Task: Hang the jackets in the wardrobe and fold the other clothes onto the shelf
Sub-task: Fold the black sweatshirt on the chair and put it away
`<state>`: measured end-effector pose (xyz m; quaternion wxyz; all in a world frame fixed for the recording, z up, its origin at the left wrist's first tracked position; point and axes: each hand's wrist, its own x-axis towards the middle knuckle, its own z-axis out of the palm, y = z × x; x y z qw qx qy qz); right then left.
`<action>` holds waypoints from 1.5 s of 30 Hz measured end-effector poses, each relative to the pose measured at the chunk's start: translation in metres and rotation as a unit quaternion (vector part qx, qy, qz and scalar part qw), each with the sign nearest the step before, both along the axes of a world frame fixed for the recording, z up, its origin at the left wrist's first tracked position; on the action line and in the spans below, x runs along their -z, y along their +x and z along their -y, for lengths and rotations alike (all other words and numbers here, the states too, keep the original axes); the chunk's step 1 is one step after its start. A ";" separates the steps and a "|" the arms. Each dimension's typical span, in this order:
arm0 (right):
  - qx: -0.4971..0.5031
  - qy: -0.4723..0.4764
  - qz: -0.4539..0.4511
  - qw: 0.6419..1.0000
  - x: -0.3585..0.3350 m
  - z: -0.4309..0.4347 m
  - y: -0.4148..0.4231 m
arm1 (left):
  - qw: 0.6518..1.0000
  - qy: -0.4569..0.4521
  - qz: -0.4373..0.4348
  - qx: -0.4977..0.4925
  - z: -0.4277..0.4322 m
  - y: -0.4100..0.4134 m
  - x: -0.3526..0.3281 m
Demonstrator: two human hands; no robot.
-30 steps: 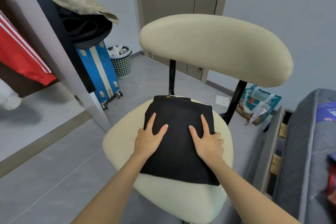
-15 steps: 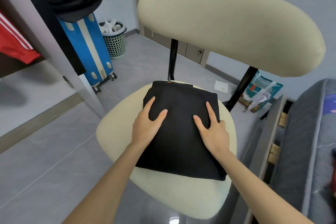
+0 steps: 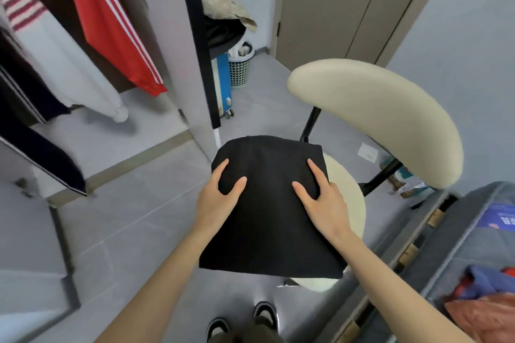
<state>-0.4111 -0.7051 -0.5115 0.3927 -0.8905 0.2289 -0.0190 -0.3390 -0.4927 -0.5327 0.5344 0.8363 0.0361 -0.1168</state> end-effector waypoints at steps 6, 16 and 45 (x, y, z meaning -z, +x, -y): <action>-0.129 0.005 -0.003 0.992 -0.118 -0.082 0.025 | 0.994 -0.009 0.004 -0.110 -0.093 -0.026 -0.123; -0.282 0.037 0.107 0.953 -0.292 -0.215 0.098 | 0.969 -0.011 0.121 -0.216 -0.232 -0.018 -0.308; -0.404 0.020 0.401 0.822 -0.675 -0.413 0.421 | 0.887 -0.049 0.380 -0.258 -0.430 0.243 -0.671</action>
